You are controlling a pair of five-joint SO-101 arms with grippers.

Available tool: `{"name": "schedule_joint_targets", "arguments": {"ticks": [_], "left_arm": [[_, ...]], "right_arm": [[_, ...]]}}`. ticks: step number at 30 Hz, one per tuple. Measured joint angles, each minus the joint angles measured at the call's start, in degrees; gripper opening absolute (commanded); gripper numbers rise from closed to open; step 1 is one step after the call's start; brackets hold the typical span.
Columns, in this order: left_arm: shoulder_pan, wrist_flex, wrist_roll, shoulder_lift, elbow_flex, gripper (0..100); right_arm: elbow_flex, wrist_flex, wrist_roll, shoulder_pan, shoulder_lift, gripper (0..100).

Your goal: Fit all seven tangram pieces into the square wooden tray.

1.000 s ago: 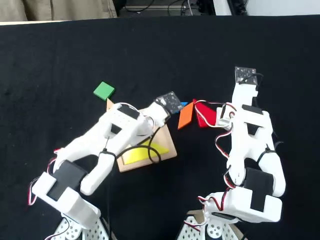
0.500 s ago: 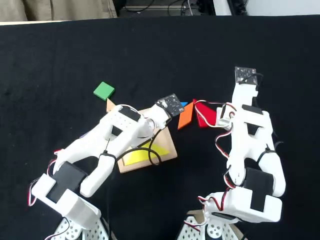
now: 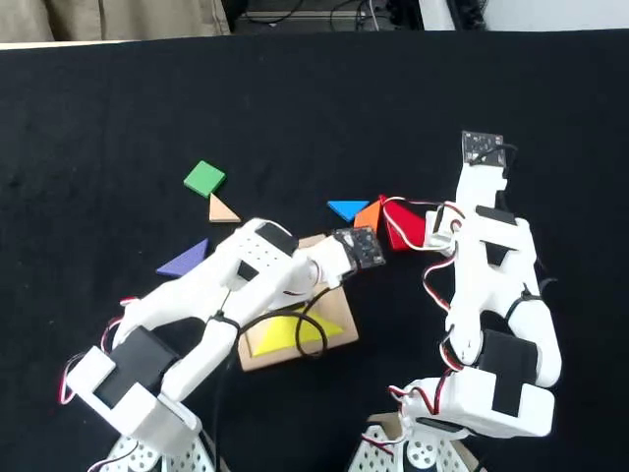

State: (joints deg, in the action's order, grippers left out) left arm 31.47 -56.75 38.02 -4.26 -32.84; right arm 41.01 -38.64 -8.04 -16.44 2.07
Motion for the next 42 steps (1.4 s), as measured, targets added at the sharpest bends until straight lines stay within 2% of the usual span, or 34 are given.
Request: {"name": "schedule_joint_targets", "arguments": {"ticks": [11,17,20,23,26,30,36,42], "left_arm": [[0.18,-6.07,2.29,2.81,2.81,3],[-4.57,-10.20,1.58,15.56,4.31,3],[-8.88,-10.02,-1.05,21.45,1.05,3],[-14.68,-6.24,-2.37,24.97,-6.77,3],[-20.31,1.76,-2.46,26.02,-16.79,3],[-21.71,10.02,-2.73,26.02,-25.76,3],[-24.53,12.04,-2.90,26.11,-27.60,3],[-24.26,16.62,-2.99,25.67,-27.60,3]], "right_arm": [[0.00,0.00,0.00,0.00,0.00,1.1],[0.00,0.09,0.00,0.00,0.00,1.1],[0.00,0.09,0.00,0.00,0.00,1.1],[0.00,0.09,0.00,0.00,0.00,1.1],[0.00,0.09,0.00,0.00,0.00,1.1],[0.00,0.09,0.00,0.00,0.00,1.1],[0.00,0.09,0.00,0.00,0.00,1.1],[0.00,0.18,0.00,0.00,0.00,1.1]]}}
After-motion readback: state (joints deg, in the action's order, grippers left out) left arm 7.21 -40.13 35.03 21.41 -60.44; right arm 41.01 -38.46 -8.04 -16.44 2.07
